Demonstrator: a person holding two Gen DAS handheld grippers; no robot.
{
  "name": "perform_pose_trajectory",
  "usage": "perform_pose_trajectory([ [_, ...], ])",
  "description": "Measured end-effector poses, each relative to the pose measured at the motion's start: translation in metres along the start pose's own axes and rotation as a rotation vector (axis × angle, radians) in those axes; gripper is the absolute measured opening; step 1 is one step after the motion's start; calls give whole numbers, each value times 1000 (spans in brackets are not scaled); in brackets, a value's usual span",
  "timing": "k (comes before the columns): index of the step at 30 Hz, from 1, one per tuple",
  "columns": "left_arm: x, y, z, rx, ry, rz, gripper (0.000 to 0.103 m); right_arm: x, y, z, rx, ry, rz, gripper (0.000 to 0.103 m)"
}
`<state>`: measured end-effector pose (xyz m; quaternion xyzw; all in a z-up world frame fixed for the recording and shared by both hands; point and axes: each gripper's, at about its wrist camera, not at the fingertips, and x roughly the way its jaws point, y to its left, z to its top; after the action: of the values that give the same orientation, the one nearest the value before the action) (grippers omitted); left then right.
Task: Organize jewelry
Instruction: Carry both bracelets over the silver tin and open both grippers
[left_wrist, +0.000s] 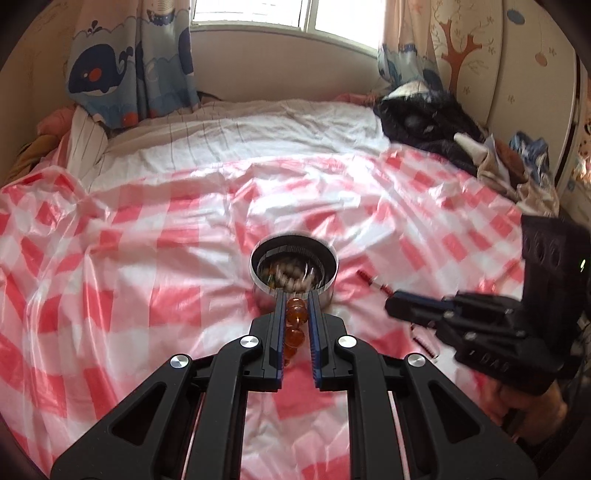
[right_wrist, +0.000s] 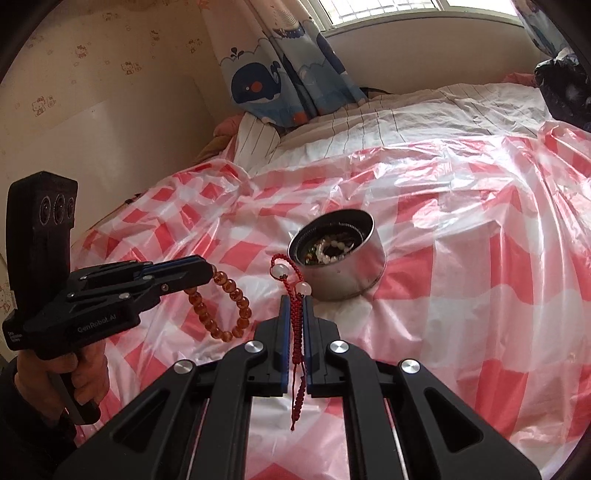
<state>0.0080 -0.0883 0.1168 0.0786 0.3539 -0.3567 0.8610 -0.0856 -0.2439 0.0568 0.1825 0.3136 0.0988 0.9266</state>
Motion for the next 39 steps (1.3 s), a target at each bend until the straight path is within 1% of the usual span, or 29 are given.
perform_pose_trajectory([
  [2,3,-3,17,-15,-24,-31,10,1,-2,11,-1,-20,-6,7],
  [5,19,4,41,-83,-73,-98,10,10,-8,30,10,-42,-12,7],
  [6,29,8,44,-113,-72,-106,10,13,-10,37,8,-48,-17,7],
  [8,57,20,45,-180,-37,-101,12,23,-12,51,-2,-56,-23,7],
  [9,75,29,41,-212,11,-102,12,28,-12,57,-9,-57,-26,7],
  [10,92,37,34,-227,63,-56,13,34,-12,62,-16,-57,-27,7],
  [12,100,48,24,-227,92,-3,16,51,-11,70,-40,-39,-32,7],
  [13,100,53,19,-224,95,13,19,61,-10,71,-57,-25,-45,7],
  [14,97,55,14,-217,94,34,26,73,-8,72,-84,1,-68,7],
  [15,94,59,9,-209,95,60,30,84,-7,70,-104,34,-84,7],
  [16,90,61,5,-210,95,67,33,98,-6,67,-130,90,-115,7],
  [17,85,64,0,-212,95,73,35,106,-7,62,-143,113,-144,7],
  [18,80,62,-4,-203,93,87,37,109,-8,57,-148,129,-165,10],
  [20,68,54,-14,-169,87,110,49,102,-6,50,-160,122,-191,20],
  [21,60,47,-21,-145,84,120,52,93,-3,47,-170,102,-202,32],
  [22,53,41,-29,-125,82,130,58,83,1,44,-171,84,-198,36],
  [23,46,34,-39,-105,82,148,64,75,3,40,-168,73,-190,37],
  [24,40,29,-47,-95,81,160,68,66,6,34,-164,67,-189,40],
  [25,34,24,-57,-89,82,174,75,55,8,22,-157,66,-189,47],
  [26,30,21,-66,-87,84,183,78,46,10,12,-146,70,-187,50],
  [27,25,18,-76,-92,91,190,78,39,10,0,-132,79,-187,54],
  [29,18,13,-91,-101,106,189,81,28,11,-27,-101,115,-205,56],
  [31,11,10,-104,-110,105,201,84,19,9,-46,-57,132,-233,65],
  [32,9,9,-111,-117,108,206,86,14,7,-55,-26,133,-250,66],
  [34,5,9,-125,-127,113,237,90,11,4,-67,15,143,-268,69],
  [36,8,11,-137,-123,126,265,91,9,7,-75,9,137,-299,69],
  [39,10,12,-140,-119,117,264,93,16,12,-78,-22,156,-334,75],
])
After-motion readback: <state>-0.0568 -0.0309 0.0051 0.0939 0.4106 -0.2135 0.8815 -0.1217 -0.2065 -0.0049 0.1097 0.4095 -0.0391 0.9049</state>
